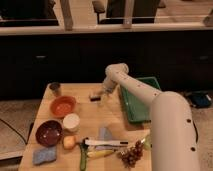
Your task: Place eraser in table surface
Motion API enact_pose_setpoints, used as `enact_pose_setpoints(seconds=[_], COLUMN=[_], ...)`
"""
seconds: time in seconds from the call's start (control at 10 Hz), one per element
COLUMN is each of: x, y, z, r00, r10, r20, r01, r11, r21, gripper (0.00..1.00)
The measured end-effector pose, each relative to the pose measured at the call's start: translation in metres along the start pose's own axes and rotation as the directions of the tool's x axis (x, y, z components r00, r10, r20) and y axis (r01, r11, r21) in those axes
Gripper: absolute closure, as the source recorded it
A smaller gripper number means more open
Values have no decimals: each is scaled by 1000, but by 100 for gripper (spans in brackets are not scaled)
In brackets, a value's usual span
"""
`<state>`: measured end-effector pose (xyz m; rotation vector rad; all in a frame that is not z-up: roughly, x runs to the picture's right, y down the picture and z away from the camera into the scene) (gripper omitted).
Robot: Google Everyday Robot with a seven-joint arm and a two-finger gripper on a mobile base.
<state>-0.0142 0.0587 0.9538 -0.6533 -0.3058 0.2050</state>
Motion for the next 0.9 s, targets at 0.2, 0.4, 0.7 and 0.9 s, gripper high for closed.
enact_pose_setpoints(seconds=[0.2,0.4,0.7,0.9], x=[-3,-2,-2,0], y=[1,2,2,4], z=[7,12,16,17], r00=[1000,1000,1000,999], r10=[-5,-4,-2,1], r20=[-9,-17,-24,-36], r01=[5,4,1,-3], r11=[1000,999,999,998], r21=[-17,-33,-48,-61], gripper=[20,24,54,79])
